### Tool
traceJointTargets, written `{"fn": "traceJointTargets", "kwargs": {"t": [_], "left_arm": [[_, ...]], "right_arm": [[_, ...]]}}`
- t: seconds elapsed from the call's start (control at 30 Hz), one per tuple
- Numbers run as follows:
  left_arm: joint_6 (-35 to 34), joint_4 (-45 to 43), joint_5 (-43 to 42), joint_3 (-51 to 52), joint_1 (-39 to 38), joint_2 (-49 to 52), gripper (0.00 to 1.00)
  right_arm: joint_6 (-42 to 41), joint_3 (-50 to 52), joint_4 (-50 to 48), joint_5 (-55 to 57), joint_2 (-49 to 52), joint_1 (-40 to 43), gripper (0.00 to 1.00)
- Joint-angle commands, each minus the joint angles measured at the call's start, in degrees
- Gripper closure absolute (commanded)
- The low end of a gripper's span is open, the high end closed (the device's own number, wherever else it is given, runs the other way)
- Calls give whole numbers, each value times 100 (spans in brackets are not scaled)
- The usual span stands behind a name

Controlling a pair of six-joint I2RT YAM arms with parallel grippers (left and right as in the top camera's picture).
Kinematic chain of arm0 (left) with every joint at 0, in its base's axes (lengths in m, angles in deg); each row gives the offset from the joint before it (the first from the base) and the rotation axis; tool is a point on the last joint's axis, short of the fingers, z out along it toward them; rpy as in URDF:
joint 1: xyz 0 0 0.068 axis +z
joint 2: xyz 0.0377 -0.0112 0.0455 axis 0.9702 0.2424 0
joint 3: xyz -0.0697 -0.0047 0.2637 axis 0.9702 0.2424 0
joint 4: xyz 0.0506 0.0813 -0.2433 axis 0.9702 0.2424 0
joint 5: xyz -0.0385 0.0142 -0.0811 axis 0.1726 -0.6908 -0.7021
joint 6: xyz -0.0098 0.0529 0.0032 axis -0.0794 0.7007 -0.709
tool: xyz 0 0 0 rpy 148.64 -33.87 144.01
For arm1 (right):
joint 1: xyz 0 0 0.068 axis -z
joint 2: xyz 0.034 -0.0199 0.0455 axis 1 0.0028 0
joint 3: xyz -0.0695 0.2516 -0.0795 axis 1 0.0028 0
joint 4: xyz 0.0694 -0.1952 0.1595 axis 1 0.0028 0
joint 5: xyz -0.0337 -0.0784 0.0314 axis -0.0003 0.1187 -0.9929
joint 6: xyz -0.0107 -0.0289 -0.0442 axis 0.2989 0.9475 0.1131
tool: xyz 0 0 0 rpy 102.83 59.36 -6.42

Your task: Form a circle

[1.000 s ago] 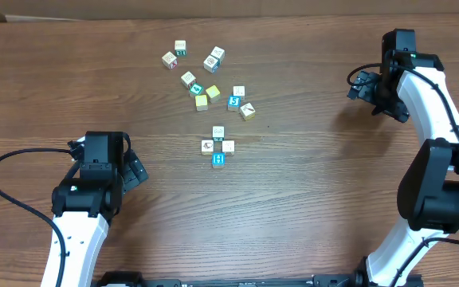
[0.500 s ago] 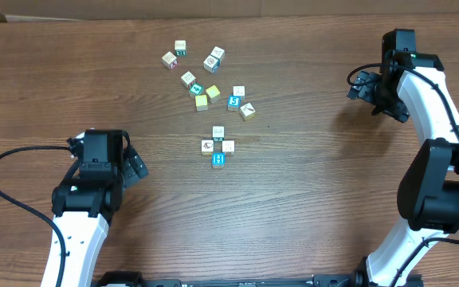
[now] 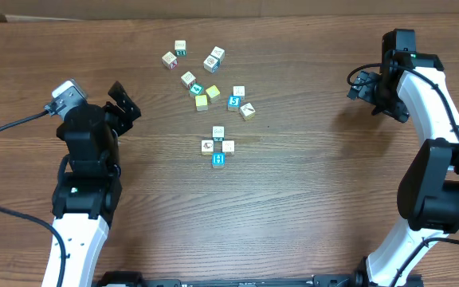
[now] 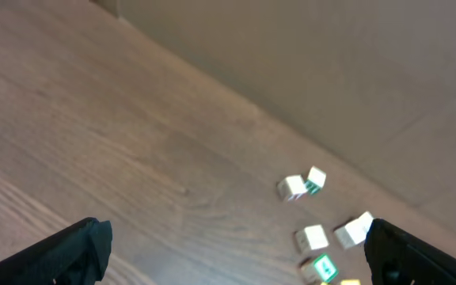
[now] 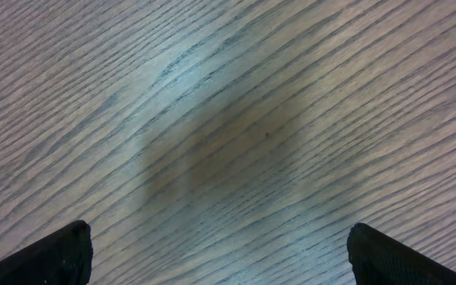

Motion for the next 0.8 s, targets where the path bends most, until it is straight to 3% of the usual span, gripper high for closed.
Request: {"fn": "traceJointTargets", "kwargs": {"t": [0.0, 0.33, 0.77], "left_arm": [[46, -92, 61, -4, -13, -361, 0], [46, -1620, 61, 348, -13, -1010, 1], [46, -1956, 61, 2649, -11, -2837, 0]], "right_arm": [[9, -122, -9, 59, -144, 7, 0], [9, -122, -9, 59, -144, 7, 0], [9, -122, -9, 59, -144, 7, 0]]}}
